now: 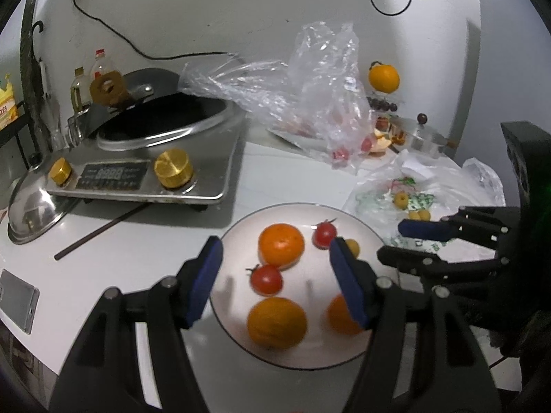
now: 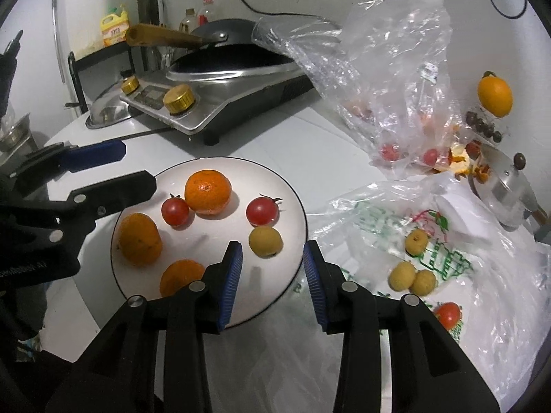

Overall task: Organize fruits
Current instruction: 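Move both grippers back over the fruit on the bag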

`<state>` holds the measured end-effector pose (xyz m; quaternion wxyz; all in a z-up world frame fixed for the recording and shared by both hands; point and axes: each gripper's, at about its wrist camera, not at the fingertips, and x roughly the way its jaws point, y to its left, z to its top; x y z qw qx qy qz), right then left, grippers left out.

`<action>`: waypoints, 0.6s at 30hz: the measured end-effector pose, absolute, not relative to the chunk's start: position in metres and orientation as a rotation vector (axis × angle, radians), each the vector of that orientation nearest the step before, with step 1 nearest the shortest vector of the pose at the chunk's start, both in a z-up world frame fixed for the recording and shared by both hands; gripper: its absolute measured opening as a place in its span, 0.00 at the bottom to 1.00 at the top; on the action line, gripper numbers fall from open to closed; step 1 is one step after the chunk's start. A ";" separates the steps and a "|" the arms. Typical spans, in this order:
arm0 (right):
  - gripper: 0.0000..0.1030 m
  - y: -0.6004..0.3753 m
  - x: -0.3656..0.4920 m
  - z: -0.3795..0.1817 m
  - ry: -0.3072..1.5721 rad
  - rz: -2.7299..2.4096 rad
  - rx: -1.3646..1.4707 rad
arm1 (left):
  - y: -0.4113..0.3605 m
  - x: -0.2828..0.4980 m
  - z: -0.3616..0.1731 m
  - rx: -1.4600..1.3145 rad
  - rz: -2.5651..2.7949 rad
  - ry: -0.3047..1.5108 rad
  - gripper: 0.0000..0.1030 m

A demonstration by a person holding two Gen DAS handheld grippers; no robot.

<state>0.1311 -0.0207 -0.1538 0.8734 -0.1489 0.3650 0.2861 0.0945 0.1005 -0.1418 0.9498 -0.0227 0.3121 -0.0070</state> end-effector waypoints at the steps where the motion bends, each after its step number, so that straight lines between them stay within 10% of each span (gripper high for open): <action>1: 0.38 -0.023 0.130 -0.153 0.760 0.596 -0.307 | 0.097 0.094 -0.141 -0.043 -0.016 0.634 0.64; 18: 0.38 -0.087 0.118 -0.143 0.735 0.552 -0.224 | 0.040 0.094 -0.131 -0.011 -0.063 0.639 0.67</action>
